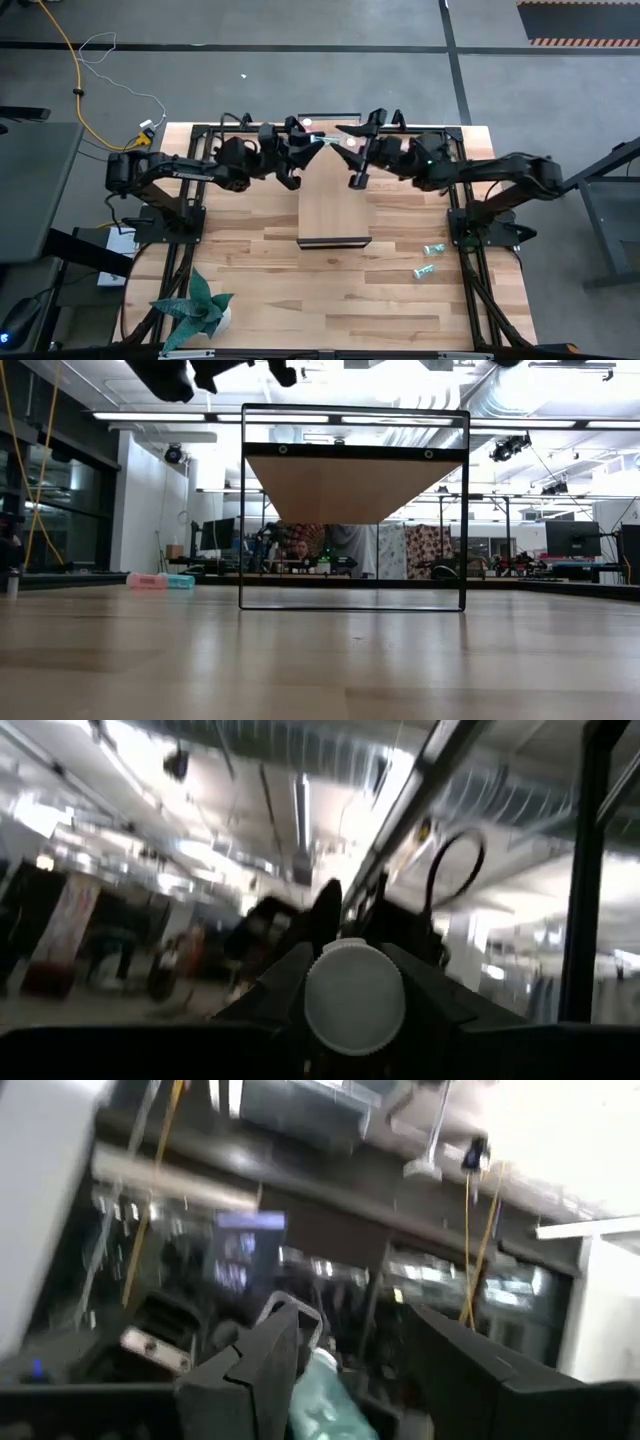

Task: Pick and place medicine bottles onto shelf by color
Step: Put the transparent green pill bottle on the shelf

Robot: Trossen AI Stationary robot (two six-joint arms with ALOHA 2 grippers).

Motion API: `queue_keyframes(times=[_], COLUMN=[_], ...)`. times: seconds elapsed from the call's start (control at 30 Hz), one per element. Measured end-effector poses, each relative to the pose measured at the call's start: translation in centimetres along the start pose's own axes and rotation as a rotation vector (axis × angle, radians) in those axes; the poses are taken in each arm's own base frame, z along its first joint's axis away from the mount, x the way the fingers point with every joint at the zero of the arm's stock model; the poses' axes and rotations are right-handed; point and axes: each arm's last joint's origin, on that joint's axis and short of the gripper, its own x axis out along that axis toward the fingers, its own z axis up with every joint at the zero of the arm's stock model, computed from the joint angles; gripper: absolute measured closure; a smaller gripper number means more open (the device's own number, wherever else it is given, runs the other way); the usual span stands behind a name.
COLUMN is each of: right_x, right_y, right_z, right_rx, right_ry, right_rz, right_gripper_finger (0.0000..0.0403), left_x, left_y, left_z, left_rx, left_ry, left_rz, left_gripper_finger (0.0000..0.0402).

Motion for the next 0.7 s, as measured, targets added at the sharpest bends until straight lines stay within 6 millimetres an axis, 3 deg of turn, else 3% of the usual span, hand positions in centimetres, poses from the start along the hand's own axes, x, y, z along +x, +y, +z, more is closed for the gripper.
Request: queue_keyframes(times=[0.33,0.5,0.7], right_x=[-4.4,-6.1,-6.5], right_y=[-2.0,-2.5,-2.4], right_z=[4.4,5.2,5.0], right_rx=[-0.091,-0.089,-0.070], right_ry=[0.304,0.402,0.456], right_rz=[-0.061,-0.087,-0.076], right_gripper_finger=[0.0224,0.0224,0.0224], left_x=[-1.9,-3.8,-4.9], left_y=[0.4,1.0,2.7], left_z=[0.6,-0.2,-1.8], left_rx=[0.151,0.239,0.301], left_ry=[0.416,0.654,0.817], left_rz=[0.197,0.383,0.519], left_gripper_finger=[0.0293,0.0300,0.0290])
